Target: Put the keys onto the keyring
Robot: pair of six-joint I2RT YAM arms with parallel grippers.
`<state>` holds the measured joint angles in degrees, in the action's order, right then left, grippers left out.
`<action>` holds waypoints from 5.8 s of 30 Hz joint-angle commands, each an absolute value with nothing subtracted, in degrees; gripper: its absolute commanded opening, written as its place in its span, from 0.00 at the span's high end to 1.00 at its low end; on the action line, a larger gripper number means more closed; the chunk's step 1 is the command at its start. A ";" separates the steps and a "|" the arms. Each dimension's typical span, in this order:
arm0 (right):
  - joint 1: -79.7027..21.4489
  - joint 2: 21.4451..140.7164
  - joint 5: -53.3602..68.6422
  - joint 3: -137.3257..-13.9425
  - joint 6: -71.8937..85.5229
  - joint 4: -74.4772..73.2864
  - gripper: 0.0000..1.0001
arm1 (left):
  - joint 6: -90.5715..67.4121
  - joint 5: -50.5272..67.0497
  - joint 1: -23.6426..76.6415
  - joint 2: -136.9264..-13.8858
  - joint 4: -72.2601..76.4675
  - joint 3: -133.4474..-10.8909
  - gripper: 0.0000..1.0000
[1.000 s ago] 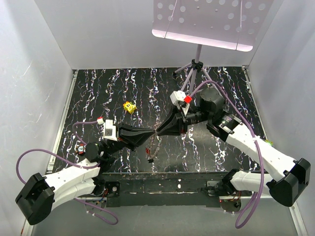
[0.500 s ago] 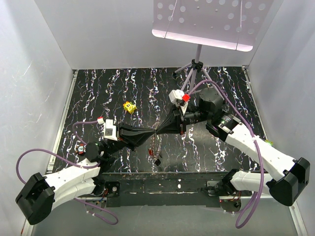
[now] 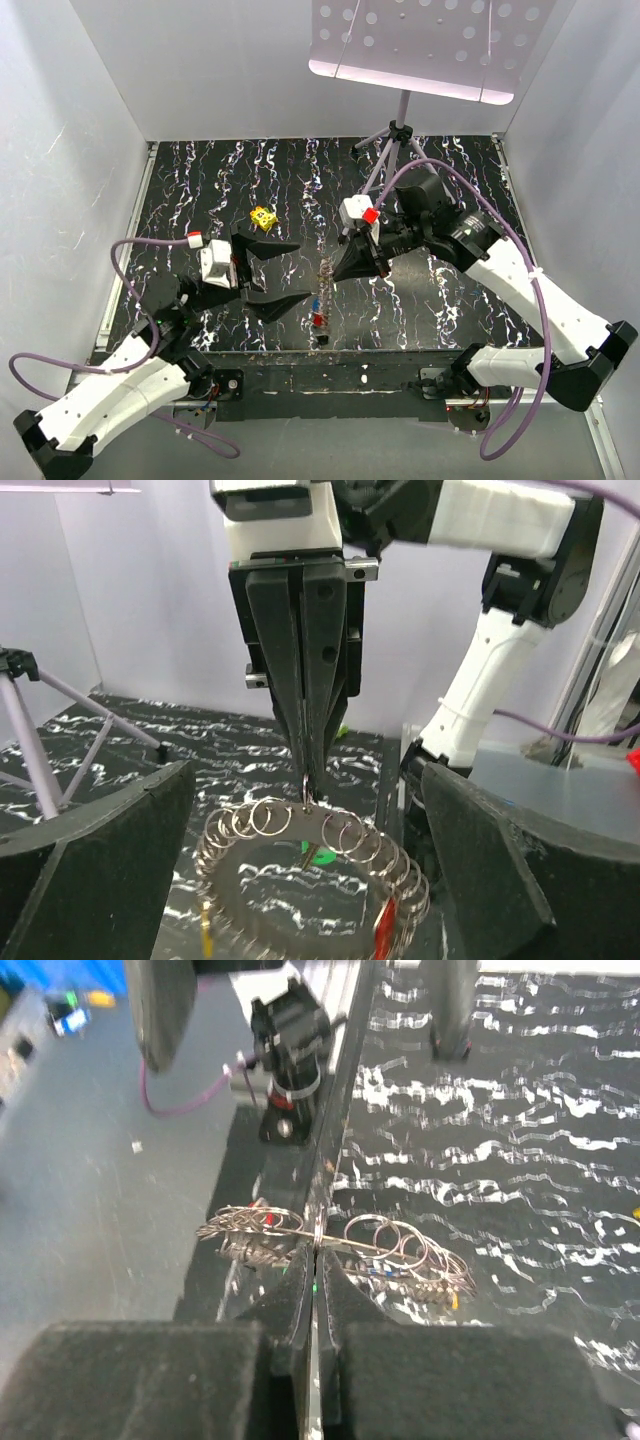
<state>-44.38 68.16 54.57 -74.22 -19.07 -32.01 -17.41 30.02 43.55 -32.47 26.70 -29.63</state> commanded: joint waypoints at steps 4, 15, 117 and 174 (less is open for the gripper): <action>-44.65 75.22 47.03 -90.15 -47.45 -66.06 0.99 | -1.06 39.88 43.07 -41.82 -10.28 -44.20 0.08; -44.74 81.91 42.89 -97.47 -50.45 -74.00 0.99 | -7.38 40.96 42.89 -51.76 2.81 -45.44 0.28; -41.48 68.55 60.29 -72.68 7.20 -7.83 0.65 | -33.75 27.25 42.89 -50.54 69.96 -22.94 1.00; -45.62 80.77 43.33 -100.72 -46.41 -71.72 0.99 | -8.08 45.00 42.54 -56.86 6.76 -49.31 0.59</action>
<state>-45.19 80.95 41.47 -97.54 -46.85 -72.34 -5.43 42.98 42.48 -55.99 2.24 -50.28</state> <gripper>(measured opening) 0.031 0.411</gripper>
